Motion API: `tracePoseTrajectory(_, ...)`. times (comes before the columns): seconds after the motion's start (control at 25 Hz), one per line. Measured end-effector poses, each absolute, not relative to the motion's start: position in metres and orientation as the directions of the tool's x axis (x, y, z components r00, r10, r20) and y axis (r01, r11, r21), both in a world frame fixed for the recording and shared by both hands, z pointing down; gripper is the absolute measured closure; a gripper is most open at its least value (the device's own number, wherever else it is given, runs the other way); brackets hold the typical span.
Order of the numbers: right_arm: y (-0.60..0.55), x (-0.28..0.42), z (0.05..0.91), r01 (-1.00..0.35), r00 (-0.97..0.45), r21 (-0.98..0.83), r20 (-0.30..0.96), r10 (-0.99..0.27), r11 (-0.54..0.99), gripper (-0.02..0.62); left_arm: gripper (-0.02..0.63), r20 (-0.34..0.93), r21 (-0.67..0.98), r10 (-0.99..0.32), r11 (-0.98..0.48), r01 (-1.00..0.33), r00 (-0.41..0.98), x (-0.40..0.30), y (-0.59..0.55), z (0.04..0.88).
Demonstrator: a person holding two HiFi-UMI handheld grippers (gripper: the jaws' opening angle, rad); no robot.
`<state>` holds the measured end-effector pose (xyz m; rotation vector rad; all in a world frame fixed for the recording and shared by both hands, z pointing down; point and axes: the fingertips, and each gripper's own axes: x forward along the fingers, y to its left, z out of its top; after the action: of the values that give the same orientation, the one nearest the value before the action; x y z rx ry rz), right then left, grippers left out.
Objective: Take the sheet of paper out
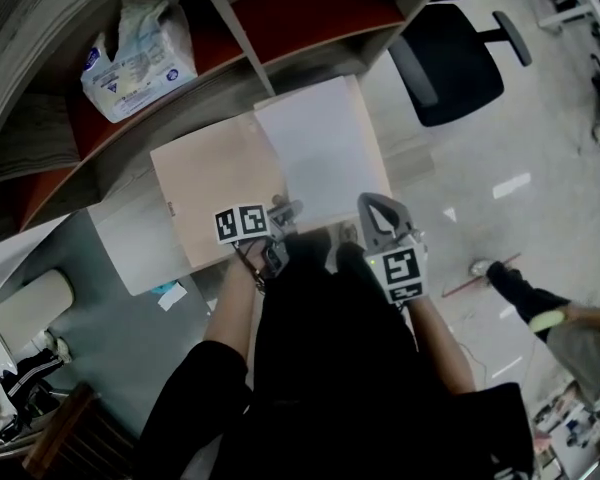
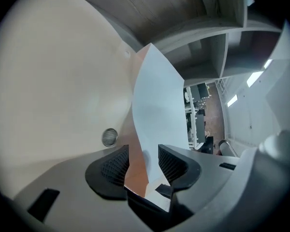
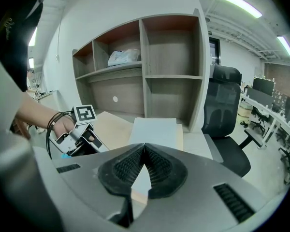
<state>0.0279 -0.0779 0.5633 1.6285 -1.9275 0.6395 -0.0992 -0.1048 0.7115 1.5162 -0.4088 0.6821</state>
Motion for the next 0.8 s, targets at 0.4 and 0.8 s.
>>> tracePoseTrajectory(0.4, -0.085, 0.031, 0.566, -0.991, -0.115, -0.023, 0.671, -0.733, 0.134, 0.578, 0.396, 0.59, 0.801, 0.221, -0.041, -0.597, 0.776, -0.089, -0.096, 0.715)
tracePoseTrajectory(0.8, -0.095, 0.04, 0.572, -0.996, -0.077, -0.028, 0.69, -0.72, 0.08, 0.578, 0.505, 0.586, 0.81, 0.278, -0.162, -0.564, 0.761, -0.082, -0.093, 0.707)
